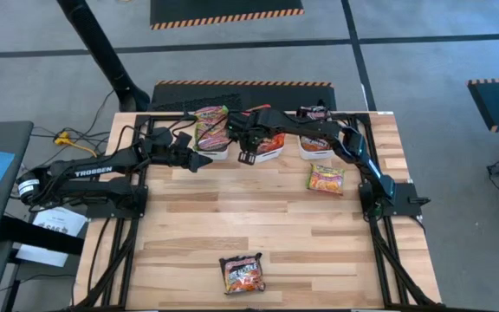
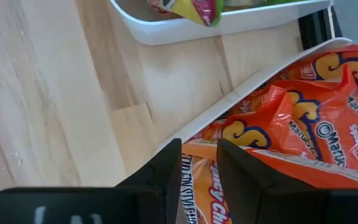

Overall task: Sort Maruchan noodles
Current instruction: Put the orange noodle pack into the middle white bin, then put the green noodle pack into the left white bin

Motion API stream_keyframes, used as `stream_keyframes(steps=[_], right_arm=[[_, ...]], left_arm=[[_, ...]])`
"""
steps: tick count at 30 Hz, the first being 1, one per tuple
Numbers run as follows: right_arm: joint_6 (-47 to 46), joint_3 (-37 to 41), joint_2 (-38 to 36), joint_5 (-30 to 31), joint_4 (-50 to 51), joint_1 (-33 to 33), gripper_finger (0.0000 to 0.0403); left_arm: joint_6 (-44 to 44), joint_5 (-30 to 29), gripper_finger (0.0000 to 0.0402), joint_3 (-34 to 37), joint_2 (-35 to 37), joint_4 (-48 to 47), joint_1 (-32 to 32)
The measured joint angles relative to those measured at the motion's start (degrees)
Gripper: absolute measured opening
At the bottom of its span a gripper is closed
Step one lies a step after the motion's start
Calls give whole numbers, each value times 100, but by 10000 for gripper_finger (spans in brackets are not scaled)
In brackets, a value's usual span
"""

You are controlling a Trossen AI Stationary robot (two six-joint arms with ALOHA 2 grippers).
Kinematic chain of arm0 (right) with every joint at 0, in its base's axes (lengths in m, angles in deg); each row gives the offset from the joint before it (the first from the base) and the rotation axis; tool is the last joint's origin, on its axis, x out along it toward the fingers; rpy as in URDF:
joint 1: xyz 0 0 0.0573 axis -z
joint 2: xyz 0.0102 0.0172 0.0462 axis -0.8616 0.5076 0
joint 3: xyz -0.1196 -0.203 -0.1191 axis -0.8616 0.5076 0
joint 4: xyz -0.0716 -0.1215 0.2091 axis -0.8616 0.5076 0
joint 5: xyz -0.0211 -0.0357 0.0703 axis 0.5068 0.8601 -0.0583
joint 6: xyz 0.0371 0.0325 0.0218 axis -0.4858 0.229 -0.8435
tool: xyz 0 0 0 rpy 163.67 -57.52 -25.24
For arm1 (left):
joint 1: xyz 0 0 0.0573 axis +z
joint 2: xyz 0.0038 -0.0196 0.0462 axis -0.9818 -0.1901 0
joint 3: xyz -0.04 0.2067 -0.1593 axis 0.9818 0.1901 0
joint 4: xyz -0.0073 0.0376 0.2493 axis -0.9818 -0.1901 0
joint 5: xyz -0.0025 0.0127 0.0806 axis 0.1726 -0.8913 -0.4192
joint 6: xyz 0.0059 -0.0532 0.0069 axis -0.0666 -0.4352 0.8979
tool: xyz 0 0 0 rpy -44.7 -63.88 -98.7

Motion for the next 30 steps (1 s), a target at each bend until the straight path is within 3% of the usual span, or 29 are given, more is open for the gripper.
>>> stream_keyframes(steps=[17, 25, 30], right_arm=[[-605, 7, -176, -202, 135, -111, 127], [-1322, 1, -574, -239, 1142, -175, 127], [-1459, 72, -510, -836, 1520, -216, 127]], left_arm=[[0, 2, 103, 0, 0, -2, 0], [2, 2, 103, 0, 0, -4, 0], [15, 2, 103, 0, 2, -6, -2]])
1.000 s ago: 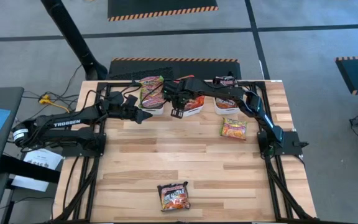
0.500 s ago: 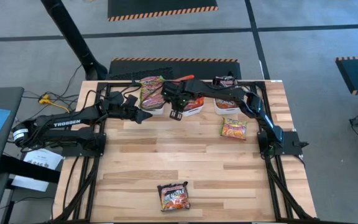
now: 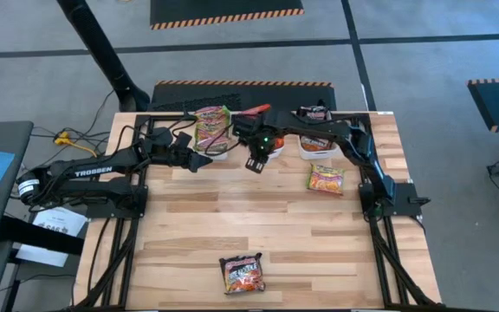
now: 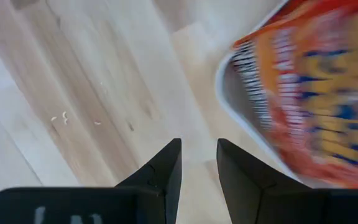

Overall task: Sort Maruchan noodles
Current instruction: Put the green noodle pack into the left white bin

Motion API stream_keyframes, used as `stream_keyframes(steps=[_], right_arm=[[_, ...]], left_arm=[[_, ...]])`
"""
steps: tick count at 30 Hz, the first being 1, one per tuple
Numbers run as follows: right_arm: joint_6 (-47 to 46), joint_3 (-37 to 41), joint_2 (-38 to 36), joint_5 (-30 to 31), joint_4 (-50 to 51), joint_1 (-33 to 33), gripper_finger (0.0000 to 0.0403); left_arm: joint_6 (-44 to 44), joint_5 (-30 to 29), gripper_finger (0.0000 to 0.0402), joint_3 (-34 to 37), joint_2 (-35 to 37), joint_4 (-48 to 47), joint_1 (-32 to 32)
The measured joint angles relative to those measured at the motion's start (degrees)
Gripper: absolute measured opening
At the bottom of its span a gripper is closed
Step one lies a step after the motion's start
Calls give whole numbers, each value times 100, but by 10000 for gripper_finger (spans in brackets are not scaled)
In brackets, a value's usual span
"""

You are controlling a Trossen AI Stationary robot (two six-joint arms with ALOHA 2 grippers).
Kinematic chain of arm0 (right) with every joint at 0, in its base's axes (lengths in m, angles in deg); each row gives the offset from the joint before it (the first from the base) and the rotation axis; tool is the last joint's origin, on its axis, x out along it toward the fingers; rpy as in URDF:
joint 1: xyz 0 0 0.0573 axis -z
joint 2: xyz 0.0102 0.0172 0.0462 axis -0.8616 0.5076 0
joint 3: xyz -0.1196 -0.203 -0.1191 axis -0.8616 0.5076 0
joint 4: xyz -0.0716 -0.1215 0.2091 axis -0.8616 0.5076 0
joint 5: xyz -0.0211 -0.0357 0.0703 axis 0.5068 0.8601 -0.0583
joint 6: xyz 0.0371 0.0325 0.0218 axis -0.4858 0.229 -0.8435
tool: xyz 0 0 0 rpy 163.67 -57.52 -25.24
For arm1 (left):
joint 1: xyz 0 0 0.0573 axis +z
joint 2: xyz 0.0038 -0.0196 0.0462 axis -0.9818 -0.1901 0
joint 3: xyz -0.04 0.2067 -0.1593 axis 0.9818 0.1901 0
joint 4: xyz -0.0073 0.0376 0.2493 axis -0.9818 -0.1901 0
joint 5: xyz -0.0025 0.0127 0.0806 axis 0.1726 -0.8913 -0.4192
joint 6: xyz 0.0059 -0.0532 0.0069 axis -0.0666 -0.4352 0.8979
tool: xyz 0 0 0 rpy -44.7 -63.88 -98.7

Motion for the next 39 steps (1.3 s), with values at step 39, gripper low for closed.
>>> stream_keyframes(steps=[39], right_arm=[[-321, 512, 125, -772, -1897, 313, 127]], left_arm=[[116, 0, 103, 0, 0, -2, 2]])
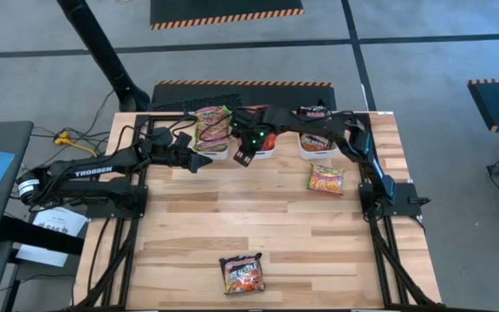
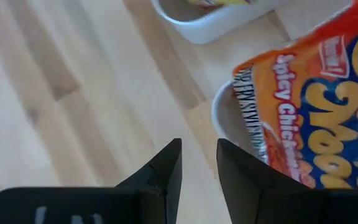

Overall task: Sort Maruchan noodles
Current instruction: Put the green noodle pack into the left white bin

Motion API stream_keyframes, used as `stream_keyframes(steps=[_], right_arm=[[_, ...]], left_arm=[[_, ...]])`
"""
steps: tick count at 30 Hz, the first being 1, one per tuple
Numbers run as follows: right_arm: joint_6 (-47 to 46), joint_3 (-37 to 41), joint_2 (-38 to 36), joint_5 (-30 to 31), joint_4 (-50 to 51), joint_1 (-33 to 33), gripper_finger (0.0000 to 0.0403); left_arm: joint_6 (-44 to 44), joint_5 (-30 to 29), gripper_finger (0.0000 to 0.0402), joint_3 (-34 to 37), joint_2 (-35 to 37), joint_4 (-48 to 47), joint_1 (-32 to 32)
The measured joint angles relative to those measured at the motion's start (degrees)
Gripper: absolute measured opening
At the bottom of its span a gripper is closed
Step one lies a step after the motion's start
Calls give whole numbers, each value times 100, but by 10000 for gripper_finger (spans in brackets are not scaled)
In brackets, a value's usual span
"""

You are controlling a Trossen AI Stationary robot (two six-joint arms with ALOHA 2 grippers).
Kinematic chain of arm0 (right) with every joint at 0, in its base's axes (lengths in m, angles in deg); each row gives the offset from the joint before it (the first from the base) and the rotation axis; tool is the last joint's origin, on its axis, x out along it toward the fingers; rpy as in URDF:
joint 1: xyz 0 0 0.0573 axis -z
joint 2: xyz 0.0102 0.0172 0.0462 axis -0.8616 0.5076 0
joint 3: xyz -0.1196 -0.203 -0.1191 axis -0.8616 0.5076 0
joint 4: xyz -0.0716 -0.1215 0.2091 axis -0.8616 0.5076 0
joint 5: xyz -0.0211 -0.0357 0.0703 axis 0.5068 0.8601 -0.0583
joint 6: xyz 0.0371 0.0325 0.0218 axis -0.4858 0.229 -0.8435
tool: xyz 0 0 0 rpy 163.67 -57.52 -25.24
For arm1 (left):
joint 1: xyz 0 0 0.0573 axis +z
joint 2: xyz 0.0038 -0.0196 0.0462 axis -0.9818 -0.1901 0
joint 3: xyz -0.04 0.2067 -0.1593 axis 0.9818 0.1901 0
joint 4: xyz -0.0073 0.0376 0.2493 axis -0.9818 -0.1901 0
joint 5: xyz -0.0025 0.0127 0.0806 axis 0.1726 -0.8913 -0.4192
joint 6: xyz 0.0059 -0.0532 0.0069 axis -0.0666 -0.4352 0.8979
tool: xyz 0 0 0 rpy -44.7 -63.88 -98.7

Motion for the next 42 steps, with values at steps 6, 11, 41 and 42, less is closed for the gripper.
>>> stream_keyframes(steps=[6, 11, 41, 42], right_arm=[[8, -771, -4, -115, 1094, -105, 127], [66, -1150, -9, -129, 2325, -219, 127], [-1897, 136, -2557, 1820, 3302, -1220, 127], [-2068, 421, -2772, 1909, 3272, -1220, 127]], left_arm=[[119, 251, 103, 0, 10, 0, 7], [247, 765, 103, 0, 97, 5, 89], [404, 847, 103, 0, 1259, 0, 568], [404, 812, 103, 0, 1259, 0, 568]])
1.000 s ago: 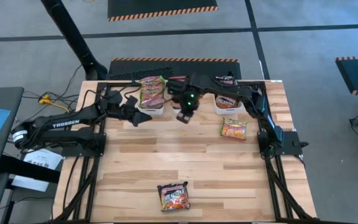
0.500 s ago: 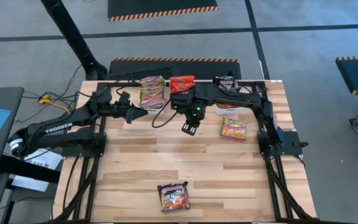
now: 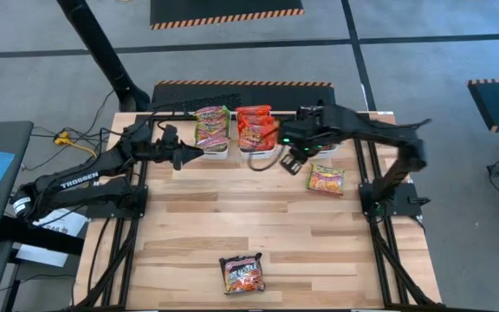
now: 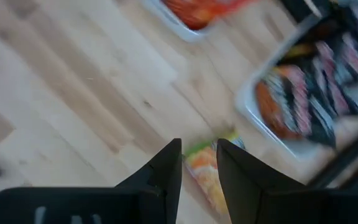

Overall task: Sort Maruchan noodles
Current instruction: Put the green noodle pack into the left white bin

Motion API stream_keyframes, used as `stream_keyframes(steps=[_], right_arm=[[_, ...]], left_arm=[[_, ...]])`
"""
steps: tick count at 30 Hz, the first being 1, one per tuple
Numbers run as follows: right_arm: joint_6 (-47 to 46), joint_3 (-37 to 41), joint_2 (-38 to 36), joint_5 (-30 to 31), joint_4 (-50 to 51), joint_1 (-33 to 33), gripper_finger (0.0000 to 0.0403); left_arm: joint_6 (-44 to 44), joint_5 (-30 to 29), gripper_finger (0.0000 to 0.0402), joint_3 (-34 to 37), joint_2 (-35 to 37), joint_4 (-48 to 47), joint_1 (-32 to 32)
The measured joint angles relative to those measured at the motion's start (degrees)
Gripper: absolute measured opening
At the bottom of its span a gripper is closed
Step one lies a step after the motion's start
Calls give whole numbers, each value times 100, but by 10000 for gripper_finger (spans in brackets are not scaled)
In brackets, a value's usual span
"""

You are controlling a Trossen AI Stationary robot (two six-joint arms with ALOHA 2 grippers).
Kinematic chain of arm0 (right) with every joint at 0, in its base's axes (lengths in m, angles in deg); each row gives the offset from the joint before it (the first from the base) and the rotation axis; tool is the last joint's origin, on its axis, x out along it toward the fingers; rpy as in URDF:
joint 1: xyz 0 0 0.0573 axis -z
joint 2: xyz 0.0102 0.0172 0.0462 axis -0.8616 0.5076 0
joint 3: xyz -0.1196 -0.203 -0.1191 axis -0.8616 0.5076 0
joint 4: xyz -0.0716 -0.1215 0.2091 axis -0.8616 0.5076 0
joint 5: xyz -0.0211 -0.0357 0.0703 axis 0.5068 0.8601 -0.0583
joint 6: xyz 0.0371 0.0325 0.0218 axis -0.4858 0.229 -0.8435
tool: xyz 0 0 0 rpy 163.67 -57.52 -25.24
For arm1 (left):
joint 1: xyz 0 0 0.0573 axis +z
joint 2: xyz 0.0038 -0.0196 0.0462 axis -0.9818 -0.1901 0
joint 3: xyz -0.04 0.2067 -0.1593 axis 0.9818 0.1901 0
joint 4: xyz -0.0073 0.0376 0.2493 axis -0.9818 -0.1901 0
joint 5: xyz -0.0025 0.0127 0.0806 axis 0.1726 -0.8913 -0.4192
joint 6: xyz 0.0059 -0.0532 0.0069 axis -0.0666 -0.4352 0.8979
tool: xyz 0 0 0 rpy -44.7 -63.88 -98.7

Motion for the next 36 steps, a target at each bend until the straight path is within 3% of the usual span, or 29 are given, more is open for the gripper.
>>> stream_keyframes(steps=[8, 17, 22, 28, 36], right_arm=[[-1201, 2286, -1622, 16, -628, -2, 127], [-2113, 4137, -2791, -216, -899, -1, 127], [-2130, 4834, -2998, -625, -1335, 2, 135], [-2129, 5710, -2908, -1102, -2039, 24, 180], [-2594, 6585, -2897, -933, -2988, 316, 232]], left_arm=[[-27, -55, 103, 0, -1, 0, 0], [-95, -60, 103, 0, -2, 0, 0], [-114, -60, 103, 0, -2, -35, 0], [-114, -60, 103, 0, -2, -33, 0], [-111, -58, 103, 0, -2, -31, 0]])
